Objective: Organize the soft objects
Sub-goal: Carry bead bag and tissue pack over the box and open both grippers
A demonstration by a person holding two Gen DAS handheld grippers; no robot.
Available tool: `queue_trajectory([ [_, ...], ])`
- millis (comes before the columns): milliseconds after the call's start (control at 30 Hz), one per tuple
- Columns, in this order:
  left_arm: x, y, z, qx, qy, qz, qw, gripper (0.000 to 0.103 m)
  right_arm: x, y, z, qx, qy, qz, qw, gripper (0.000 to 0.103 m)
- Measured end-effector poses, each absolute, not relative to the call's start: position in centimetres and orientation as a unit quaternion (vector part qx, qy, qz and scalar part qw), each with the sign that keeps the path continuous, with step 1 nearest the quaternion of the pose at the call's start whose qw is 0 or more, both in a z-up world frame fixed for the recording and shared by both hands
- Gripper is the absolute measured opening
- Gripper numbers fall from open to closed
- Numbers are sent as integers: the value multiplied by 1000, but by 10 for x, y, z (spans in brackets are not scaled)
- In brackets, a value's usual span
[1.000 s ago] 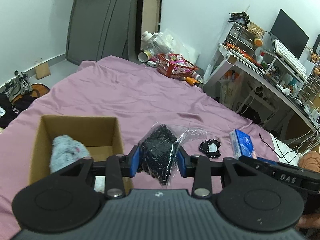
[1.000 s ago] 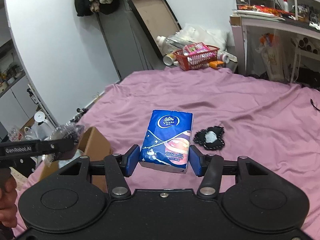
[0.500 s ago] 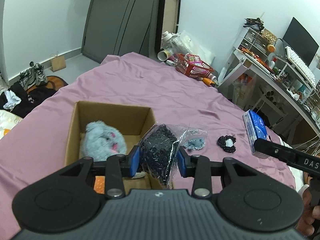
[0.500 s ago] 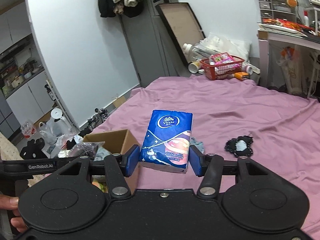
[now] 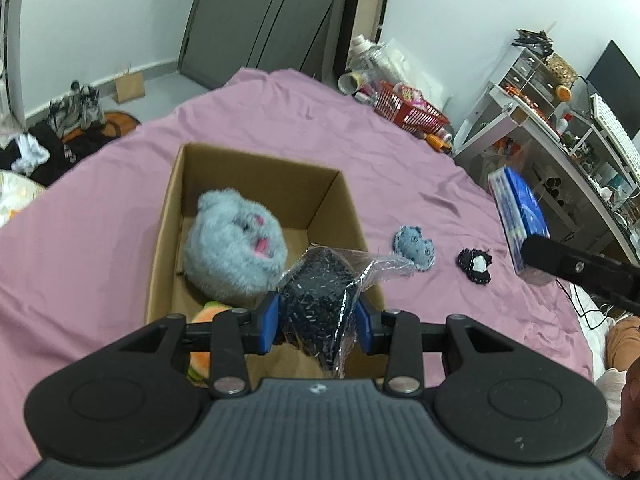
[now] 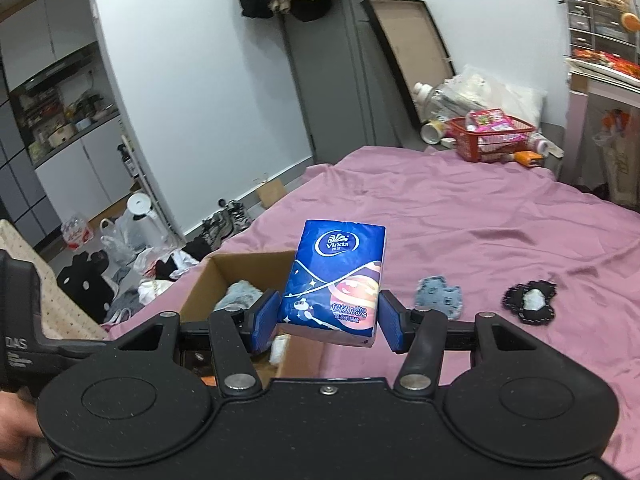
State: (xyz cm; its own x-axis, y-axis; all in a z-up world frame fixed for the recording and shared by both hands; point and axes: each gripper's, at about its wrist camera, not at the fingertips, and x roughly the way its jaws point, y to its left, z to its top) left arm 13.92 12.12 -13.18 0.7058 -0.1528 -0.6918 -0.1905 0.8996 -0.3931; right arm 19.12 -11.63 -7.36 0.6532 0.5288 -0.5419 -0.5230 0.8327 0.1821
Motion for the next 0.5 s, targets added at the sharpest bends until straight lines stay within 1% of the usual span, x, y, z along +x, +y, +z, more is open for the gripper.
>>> queue_trajectory([
  [133,141,124,-138,-232,399,16,887,42,190,-103,-72,-3,300,303,905,52],
  [233,141,128,-140,-238,408,21,881,48,190,-94,-73,-5,301,310,902,52],
  [300,138,132,-137,-240,399,25,885,49,191,-90,-73,-6,302,314,900,52],
  [367,135,135,-133,-238,393,29,888,53,191,-85,-74,-7,304,319,898,52],
  [500,133,140,-125,-237,383,35,892,53,190,-78,-76,-10,308,327,893,52],
])
